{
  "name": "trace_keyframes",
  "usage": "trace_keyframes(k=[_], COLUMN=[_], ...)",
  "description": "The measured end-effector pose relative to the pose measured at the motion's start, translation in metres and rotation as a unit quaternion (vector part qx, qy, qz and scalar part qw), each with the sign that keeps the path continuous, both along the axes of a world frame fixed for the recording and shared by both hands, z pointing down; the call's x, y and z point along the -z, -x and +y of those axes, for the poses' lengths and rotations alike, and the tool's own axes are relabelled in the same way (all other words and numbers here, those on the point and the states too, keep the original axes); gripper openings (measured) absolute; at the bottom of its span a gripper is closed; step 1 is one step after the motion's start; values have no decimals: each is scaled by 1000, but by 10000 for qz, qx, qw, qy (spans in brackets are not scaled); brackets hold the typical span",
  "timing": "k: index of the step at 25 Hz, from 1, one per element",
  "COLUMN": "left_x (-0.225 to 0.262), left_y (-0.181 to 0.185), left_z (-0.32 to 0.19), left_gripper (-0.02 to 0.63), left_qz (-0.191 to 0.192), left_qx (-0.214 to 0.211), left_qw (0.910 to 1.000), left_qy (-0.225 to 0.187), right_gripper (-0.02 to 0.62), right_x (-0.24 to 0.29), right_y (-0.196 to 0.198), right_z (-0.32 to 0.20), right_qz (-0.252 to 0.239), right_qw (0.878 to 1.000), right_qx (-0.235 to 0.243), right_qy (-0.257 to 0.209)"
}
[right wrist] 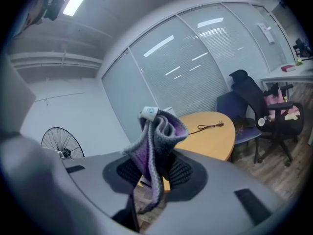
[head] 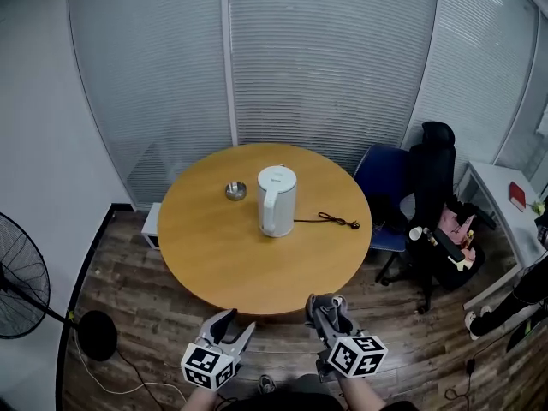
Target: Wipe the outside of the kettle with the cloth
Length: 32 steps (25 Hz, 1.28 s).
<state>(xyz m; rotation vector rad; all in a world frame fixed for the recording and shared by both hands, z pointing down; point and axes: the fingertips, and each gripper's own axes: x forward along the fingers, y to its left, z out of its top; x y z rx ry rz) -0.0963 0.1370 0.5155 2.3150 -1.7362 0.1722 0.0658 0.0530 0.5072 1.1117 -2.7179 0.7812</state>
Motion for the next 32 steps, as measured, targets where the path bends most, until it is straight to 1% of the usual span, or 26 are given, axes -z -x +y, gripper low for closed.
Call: trace_keyframes(k=[6, 9, 13, 16, 23, 29, 32], left_x=[-8, -13, -14, -8, -8, -8, -11], left_y=[10, 14, 19, 15, 9, 4, 5], left_z=[-24, -43, -77, -105, -167, -201, -214], left_gripper=[186, 186, 187, 186, 187, 187, 186], left_qz=[42, 79, 129, 147, 121, 90, 49], left_qx=[-49, 35, 284, 445, 908, 1366, 1464], left_qw=[10000, 9999, 9994, 9989, 9958, 9906, 9892], left_qy=[76, 130, 130, 61, -8, -22, 20], right_gripper=[112, 112, 112, 112, 112, 112, 112], right_x=[-7, -9, -10, -8, -7, -9, -11], right_y=[13, 18, 24, 24, 32, 35, 41], right_z=[-24, -46, -83, -113, -180, -220, -240], right_qz=[31, 43, 54, 70, 84, 75, 53], right_qw=[10000, 9999, 9996, 9990, 9950, 9892, 9880], right_qx=[-18, 57, 246, 423, 996, 1459, 1539], right_qy=[71, 84, 96, 97, 70, 95, 87])
